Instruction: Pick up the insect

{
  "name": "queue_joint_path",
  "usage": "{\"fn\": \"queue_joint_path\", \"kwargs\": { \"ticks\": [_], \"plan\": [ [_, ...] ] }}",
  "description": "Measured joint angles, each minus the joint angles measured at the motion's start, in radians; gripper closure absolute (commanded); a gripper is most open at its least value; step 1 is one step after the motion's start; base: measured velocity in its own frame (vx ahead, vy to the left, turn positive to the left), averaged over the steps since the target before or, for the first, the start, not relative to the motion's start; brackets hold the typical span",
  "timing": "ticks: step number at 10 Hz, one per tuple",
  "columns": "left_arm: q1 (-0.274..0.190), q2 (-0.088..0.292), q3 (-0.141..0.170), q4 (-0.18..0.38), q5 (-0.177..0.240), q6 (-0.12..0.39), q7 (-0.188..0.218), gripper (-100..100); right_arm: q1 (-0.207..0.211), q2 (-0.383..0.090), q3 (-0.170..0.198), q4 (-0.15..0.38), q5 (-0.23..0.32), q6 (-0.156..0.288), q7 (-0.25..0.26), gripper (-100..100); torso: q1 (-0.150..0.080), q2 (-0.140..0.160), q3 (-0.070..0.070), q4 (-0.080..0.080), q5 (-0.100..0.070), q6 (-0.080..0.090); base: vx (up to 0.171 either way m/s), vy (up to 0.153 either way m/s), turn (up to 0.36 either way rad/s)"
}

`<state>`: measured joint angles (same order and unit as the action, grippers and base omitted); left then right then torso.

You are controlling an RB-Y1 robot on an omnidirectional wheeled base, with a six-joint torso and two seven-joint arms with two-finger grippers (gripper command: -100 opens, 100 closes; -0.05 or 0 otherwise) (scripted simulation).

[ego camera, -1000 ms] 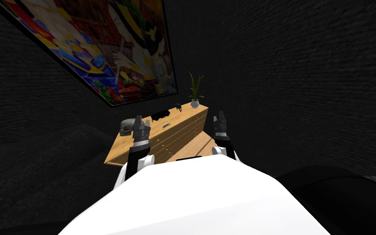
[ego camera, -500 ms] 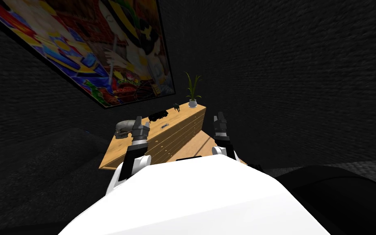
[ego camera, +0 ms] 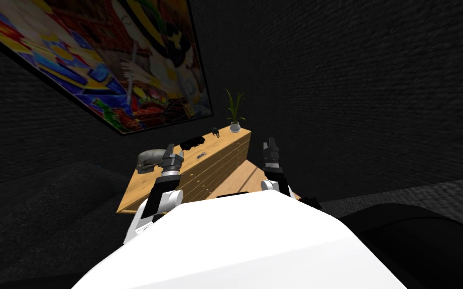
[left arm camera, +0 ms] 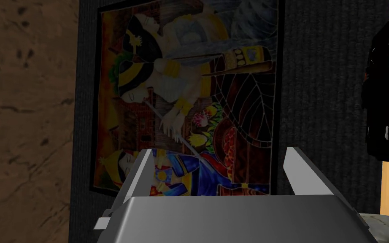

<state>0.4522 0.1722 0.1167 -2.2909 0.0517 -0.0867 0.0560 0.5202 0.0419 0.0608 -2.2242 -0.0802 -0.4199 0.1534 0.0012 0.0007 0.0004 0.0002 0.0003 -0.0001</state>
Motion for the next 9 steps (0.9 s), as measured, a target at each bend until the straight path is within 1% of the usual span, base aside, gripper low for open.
{"fn": "queue_joint_path", "kwargs": {
  "ticks": [1,2,3,4,5,9],
  "plan": [
    [-0.011,0.008,0.012,0.006,0.02,0.026,0.006,-100,0.0,0.0,0.0,0.0,0.0,0.0,0.0,0,0.0,0.0,0.0,0.0,0.0,0.0,-0.015,0.016,-0.066],
    [-0.018,0.011,0.017,0.009,0.031,0.054,0.01,-100,0.0,0.0,0.0,0.0,0.0,0.0,0.0,0,0.0,0.0,0.0,0.0,0.0,0.0,-0.019,0.015,-0.146],
    [-0.022,0.027,0.035,0.016,0.058,0.078,0.021,-100,0.0,0.0,0.0,0.0,0.0,0.0,0.0,0,0.0,0.0,0.0,0.0,0.0,0.0,-0.017,0.016,-0.068],
    [-0.028,0.035,0.045,0.02,0.072,0.102,0.029,-100,0.0,0.0,0.0,0.0,0.0,0.0,0.0,0,0.0,0.0,0.0,0.0,0.0,0.0,-0.008,0.006,0.012],
    [-0.027,0.034,0.046,0.016,0.075,0.122,0.03,-100,0.0,0.0,0.0,0.0,0.0,0.0,0.0,0,-0.001,0.0,0.0,0.0,0.0,0.0,-0.013,0.006,-0.148],
    [-0.05,0.064,0.09,0.02,0.147,0.234,0.058,-100,0.0,0.0,0.0,0.0,0.0,0.0,0.0,0,0.0,0.0,0.0,0.0,0.0,0.0,-0.014,0.013,-0.069]
  ]
}}
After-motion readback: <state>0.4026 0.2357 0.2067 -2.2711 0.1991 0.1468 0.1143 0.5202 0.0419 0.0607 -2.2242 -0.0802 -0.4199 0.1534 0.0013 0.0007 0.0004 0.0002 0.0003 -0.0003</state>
